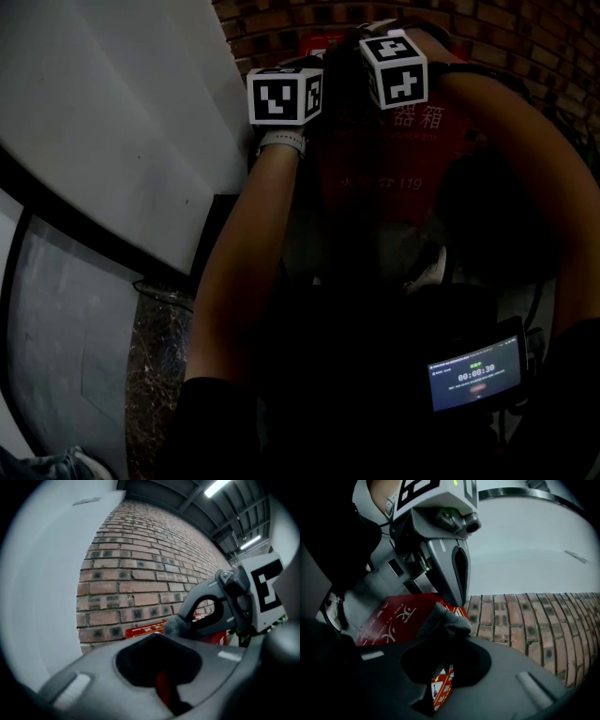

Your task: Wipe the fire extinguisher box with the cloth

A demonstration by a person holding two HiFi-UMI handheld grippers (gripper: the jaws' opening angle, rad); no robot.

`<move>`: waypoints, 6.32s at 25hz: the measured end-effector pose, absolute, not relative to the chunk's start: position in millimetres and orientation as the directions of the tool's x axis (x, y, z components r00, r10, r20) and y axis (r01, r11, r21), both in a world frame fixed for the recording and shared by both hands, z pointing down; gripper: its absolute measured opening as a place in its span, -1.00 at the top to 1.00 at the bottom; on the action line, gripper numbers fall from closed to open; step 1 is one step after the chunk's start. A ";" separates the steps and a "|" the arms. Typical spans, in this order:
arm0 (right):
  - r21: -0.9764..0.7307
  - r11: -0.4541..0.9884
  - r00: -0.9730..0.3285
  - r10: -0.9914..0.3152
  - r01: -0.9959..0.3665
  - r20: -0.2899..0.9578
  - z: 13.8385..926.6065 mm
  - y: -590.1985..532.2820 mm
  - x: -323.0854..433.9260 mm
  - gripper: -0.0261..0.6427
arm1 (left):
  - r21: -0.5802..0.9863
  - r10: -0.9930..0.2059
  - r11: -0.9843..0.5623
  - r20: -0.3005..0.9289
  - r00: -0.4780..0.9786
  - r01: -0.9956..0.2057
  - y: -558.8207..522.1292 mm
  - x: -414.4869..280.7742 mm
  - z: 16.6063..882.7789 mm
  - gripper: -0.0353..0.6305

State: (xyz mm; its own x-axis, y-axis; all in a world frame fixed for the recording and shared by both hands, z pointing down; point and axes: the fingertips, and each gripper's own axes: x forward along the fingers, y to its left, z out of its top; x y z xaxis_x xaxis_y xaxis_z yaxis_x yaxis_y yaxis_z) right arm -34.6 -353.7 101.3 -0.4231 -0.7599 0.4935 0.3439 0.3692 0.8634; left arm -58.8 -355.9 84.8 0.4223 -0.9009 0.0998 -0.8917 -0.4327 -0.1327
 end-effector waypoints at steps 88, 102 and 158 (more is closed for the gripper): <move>0.888 0.370 -0.257 -0.861 0.273 0.438 36.3 -367.7 100.1 0.83 | -0.026 -0.867 -0.491 0.119 0.485 -0.871 -333.7 63.1 68.5 0.88; 0.898 0.348 -0.218 -0.886 0.271 0.409 64.2 -464.4 98.4 0.83 | -0.087 -0.866 -0.499 0.093 0.491 -0.862 -341.5 82.0 77.5 0.88; 0.817 0.395 -0.299 -0.790 0.420 0.535 93.3 -299.3 93.3 0.83 | -0.126 -0.878 -0.478 0.061 0.474 -0.869 -296.1 82.7 57.0 0.88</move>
